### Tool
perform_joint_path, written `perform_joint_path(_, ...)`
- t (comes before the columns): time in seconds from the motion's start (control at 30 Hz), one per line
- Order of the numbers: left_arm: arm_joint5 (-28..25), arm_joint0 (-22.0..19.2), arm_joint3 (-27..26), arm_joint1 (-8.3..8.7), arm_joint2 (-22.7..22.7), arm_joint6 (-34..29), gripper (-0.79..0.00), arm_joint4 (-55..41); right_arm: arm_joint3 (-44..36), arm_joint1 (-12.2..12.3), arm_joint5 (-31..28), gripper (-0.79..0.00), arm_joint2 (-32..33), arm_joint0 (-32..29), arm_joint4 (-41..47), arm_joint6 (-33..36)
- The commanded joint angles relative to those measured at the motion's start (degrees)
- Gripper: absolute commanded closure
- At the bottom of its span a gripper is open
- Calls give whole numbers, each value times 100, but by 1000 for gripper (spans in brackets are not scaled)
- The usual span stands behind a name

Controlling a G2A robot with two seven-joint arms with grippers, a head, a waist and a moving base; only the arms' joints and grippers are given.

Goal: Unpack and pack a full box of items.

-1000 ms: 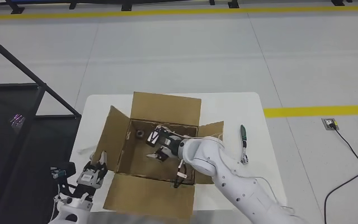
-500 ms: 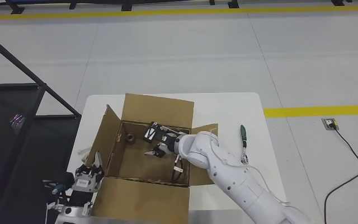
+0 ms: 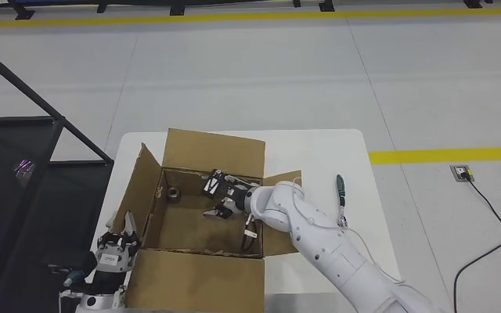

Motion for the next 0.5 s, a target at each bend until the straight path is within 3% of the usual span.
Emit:
perform_joint_path(0.0,-25,-8,27,-8,14,30,0,49,74,-20,-24,-785,-2,24,11,-17)
perform_joint_path(0.47,75,48,-144,-74,10,277,0,371,519,-162,35,-785,5,170,-4,-284)
